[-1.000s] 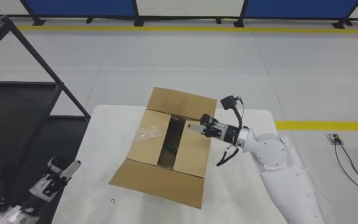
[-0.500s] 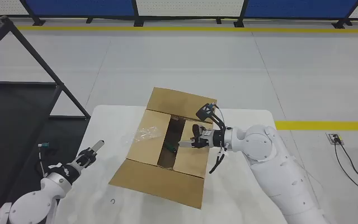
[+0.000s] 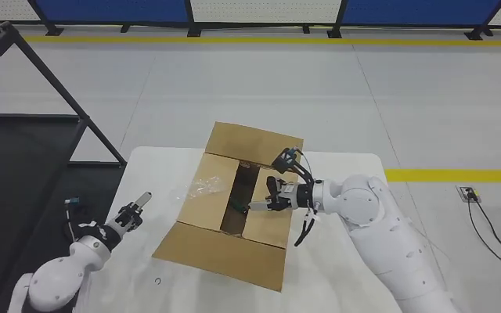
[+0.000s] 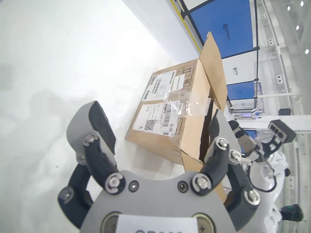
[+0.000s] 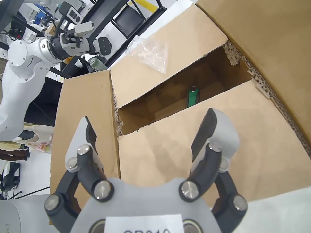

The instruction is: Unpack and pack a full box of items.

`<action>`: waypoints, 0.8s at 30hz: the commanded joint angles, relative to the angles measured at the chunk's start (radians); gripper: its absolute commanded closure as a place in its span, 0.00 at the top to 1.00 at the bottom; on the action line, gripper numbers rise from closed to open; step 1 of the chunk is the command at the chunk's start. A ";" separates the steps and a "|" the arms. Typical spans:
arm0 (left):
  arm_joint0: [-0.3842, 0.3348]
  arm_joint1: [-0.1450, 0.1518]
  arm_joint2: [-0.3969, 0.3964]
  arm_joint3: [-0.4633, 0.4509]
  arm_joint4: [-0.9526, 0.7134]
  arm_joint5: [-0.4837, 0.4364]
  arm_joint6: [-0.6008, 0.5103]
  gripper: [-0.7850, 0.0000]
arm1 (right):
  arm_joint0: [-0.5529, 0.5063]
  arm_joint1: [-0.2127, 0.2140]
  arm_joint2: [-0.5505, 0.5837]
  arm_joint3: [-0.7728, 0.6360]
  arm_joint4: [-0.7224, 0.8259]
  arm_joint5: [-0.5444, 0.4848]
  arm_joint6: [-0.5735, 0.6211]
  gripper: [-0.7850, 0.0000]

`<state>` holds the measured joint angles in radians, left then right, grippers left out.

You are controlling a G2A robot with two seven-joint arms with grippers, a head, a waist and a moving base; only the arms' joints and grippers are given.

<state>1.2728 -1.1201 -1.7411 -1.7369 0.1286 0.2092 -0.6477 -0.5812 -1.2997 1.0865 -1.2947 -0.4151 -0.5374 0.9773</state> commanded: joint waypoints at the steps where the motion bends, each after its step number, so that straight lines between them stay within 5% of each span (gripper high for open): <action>1: -0.041 -0.006 0.028 0.054 -0.076 0.031 0.021 1.00 | -0.004 0.004 0.002 -0.008 -0.008 -0.012 0.008 1.00; 10: -0.178 -0.034 0.157 0.258 -0.250 0.018 0.115 0.96 | -0.046 0.027 0.029 -0.036 -0.016 -0.030 0.027 1.00; 24: -0.188 -0.036 0.183 0.287 -0.315 -0.012 0.101 0.75 | -0.033 0.044 0.023 0.000 0.023 -0.051 0.054 1.00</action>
<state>1.0827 -1.1565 -1.5570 -1.4468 -0.1876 0.2010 -0.5458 -0.6202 -1.2556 1.1129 -1.2982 -0.3949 -0.5871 1.0294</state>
